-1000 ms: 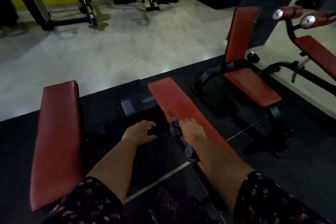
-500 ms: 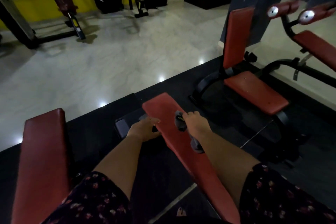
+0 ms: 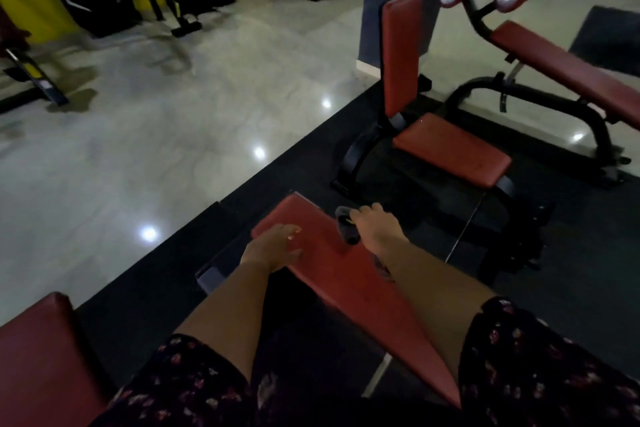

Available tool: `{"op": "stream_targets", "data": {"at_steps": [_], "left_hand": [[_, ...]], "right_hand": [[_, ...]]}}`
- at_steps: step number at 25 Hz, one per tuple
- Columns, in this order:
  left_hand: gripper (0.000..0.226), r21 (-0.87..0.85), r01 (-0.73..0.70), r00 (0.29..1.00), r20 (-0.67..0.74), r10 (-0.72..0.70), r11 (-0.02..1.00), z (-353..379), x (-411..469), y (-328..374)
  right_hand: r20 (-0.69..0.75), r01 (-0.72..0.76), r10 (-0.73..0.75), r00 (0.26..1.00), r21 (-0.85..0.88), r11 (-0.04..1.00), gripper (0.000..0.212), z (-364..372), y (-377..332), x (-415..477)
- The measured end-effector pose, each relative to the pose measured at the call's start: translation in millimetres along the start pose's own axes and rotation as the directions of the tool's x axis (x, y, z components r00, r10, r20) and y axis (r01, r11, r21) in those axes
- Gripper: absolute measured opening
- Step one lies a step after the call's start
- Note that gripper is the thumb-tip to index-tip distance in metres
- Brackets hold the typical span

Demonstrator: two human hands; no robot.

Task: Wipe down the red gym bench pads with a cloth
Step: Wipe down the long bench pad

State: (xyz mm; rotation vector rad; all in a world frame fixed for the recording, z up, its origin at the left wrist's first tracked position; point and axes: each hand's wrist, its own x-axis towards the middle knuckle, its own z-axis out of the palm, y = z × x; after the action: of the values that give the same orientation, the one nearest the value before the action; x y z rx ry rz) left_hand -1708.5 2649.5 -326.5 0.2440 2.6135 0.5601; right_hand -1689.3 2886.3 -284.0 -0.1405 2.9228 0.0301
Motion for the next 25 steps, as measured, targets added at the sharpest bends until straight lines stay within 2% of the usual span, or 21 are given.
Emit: {"op": "stream_targets", "data": {"at_steps": [3,8,17,22,25], "left_hand": [[0.064,0.053,-0.018,0.999,0.032,0.017,0.998,-30,28,-38],[0.063,0.097,-0.012,0.998,0.059,0.006,0.995,-50,57,-89],[0.065,0.089,-0.064,0.981,0.19,0.046,0.994,-44,103,-100],[0.065,0.135,-0.015,0.979,0.202,-0.013,0.991,-46,130,-111],[0.065,0.153,0.001,0.976,0.215,-0.034,0.988,-41,141,-125]], "right_hand": [[0.021,-0.06,0.06,0.998,0.016,0.998,0.037,1,-31,29],[0.053,-0.065,0.061,0.997,0.081,0.995,0.04,12,-94,60],[0.142,-0.257,0.226,0.964,0.257,0.932,0.045,47,-73,110],[0.202,-0.288,0.231,0.952,0.329,0.899,0.045,61,-74,158],[0.236,-0.305,0.218,0.947,0.445,0.842,0.047,72,-80,178]]}}
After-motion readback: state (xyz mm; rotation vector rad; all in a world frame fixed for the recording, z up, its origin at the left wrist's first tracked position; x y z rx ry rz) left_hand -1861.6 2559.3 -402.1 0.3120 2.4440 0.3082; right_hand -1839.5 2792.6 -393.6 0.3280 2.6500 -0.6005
